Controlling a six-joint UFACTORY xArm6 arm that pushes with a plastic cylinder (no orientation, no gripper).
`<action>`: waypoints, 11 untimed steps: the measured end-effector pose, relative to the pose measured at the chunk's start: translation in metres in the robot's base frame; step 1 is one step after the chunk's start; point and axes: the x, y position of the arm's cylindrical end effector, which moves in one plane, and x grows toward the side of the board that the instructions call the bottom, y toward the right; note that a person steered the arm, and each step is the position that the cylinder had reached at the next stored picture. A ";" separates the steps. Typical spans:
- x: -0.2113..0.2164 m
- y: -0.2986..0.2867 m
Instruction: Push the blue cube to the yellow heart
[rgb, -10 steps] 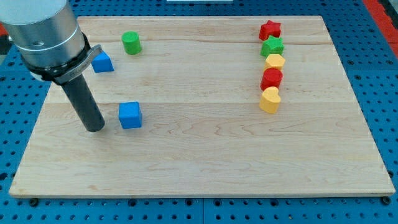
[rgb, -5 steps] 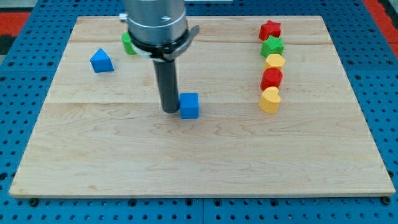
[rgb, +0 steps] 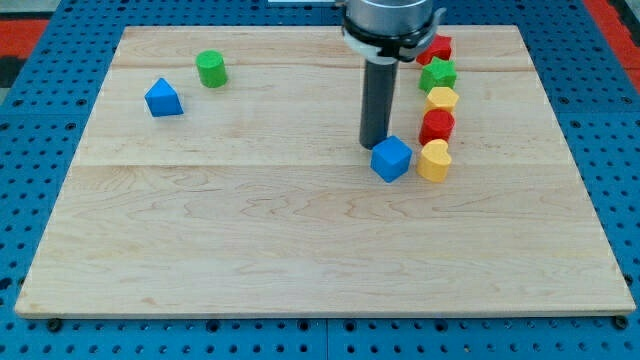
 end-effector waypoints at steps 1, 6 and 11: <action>0.000 0.015; 0.042 -0.012; 0.060 0.011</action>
